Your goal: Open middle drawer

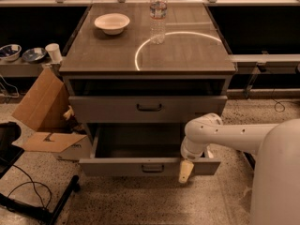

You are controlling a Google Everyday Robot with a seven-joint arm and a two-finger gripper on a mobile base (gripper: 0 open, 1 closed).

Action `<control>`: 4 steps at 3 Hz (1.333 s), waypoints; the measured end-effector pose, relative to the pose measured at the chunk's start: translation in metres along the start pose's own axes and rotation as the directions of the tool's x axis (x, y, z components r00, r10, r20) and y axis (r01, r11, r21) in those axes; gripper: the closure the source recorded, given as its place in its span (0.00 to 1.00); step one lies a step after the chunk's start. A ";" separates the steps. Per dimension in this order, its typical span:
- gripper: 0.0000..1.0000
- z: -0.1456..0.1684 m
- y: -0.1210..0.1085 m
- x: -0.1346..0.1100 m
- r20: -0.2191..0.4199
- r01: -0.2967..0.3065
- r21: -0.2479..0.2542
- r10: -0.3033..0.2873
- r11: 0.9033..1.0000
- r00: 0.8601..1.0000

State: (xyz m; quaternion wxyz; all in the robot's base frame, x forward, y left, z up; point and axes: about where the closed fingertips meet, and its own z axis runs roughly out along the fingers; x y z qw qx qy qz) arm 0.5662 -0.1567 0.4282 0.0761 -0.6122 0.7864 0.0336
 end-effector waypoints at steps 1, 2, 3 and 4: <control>0.00 0.007 0.013 0.007 0.003 -0.020 -0.028 0.020 0.999 1.000; 0.19 0.009 0.061 0.020 -0.029 -0.059 -0.100 0.057 0.993 0.998; 0.41 0.005 0.086 0.021 -0.052 -0.066 -0.139 0.060 0.988 0.997; 0.65 -0.004 0.086 0.020 -0.052 -0.066 -0.139 0.060 0.988 0.997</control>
Offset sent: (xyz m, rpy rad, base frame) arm -0.1483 -0.0052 -0.0266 -0.0215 0.2519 -0.0640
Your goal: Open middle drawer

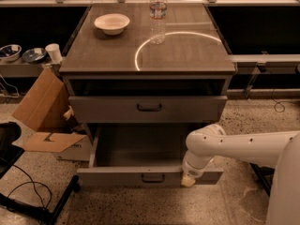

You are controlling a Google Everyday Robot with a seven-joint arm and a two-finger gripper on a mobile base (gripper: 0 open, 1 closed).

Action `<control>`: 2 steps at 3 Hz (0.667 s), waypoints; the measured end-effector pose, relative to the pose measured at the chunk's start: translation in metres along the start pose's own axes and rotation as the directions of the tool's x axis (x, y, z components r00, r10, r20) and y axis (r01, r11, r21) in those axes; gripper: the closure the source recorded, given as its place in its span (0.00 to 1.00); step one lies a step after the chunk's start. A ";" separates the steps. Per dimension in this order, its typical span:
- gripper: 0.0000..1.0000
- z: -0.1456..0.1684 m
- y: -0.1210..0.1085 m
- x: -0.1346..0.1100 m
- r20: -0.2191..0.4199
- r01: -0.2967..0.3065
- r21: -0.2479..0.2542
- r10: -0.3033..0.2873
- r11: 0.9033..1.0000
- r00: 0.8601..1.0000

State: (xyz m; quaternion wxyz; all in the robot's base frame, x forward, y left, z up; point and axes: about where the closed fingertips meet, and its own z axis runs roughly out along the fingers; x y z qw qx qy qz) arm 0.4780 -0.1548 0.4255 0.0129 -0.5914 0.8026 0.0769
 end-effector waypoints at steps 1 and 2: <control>0.89 -0.006 -0.001 0.000 0.000 0.000 0.000 0.000 1.000 1.000; 1.00 -0.007 -0.001 0.001 0.000 0.000 0.000 0.000 1.000 1.000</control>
Offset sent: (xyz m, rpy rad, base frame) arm -0.3284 -0.0558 -0.0190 -0.0606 0.3656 -0.1821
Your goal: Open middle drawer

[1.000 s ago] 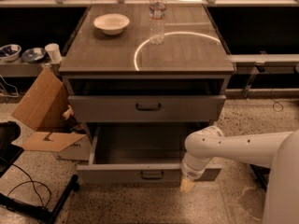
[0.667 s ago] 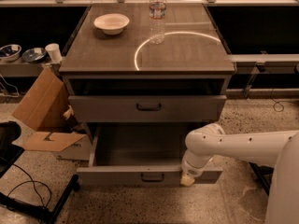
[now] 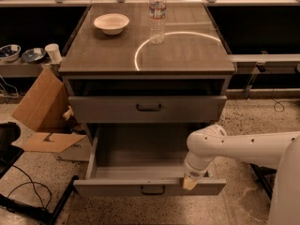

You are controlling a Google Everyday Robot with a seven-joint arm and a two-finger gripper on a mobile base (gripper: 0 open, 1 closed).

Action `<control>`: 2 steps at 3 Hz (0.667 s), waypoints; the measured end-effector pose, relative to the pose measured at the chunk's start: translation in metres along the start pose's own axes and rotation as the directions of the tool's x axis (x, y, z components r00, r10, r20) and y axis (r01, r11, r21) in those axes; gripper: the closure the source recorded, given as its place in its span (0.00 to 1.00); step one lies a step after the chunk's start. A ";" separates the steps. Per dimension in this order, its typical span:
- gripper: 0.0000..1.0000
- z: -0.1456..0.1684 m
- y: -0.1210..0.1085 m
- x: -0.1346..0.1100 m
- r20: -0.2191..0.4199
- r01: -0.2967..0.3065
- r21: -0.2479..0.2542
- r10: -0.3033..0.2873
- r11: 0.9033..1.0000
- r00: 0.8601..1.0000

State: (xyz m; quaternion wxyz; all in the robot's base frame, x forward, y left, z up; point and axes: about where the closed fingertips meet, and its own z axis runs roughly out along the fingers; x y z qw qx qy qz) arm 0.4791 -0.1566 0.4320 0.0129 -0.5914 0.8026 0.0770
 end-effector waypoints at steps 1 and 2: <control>1.00 -0.005 0.006 -0.001 0.025 -0.023 0.013 0.023 1.000 0.999; 1.00 0.000 0.039 0.016 0.017 -0.067 -0.011 0.067 0.998 0.998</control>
Offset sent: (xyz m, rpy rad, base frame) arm -0.5858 -0.0772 -0.0308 -0.0366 0.4698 -0.6590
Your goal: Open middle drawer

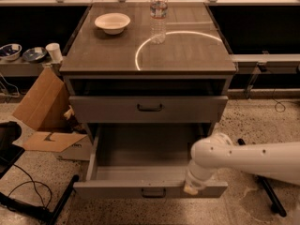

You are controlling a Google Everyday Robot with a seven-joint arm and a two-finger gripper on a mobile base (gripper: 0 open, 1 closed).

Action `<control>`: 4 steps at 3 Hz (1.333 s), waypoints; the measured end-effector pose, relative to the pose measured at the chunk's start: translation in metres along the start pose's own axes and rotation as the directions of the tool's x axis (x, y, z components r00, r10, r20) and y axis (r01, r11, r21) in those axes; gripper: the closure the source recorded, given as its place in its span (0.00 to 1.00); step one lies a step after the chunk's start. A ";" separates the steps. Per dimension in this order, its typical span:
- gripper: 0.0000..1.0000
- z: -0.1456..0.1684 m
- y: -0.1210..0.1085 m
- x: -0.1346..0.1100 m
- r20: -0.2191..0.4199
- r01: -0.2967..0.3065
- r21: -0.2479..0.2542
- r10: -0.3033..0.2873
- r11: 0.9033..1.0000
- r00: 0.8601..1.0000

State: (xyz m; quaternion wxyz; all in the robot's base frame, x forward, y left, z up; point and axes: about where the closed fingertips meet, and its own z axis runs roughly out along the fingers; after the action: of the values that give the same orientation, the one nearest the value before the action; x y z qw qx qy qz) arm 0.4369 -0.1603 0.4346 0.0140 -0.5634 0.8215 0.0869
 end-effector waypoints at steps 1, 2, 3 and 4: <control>1.00 0.001 0.006 0.002 -0.001 -0.010 -0.005 0.010 1.000 1.000; 1.00 0.004 0.024 0.012 -0.006 -0.035 -0.020 0.034 0.999 0.999; 1.00 0.004 0.024 0.010 -0.007 -0.036 -0.021 0.036 0.999 0.999; 1.00 0.007 0.040 0.018 -0.013 -0.060 -0.036 0.060 0.998 0.998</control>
Offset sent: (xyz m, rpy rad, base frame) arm -0.5911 -0.0672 -0.0506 -0.0135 0.5611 -0.6219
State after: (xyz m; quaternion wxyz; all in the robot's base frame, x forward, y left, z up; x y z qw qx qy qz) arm 0.3928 -0.1618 0.4310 -0.0035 -0.5392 0.8364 0.0988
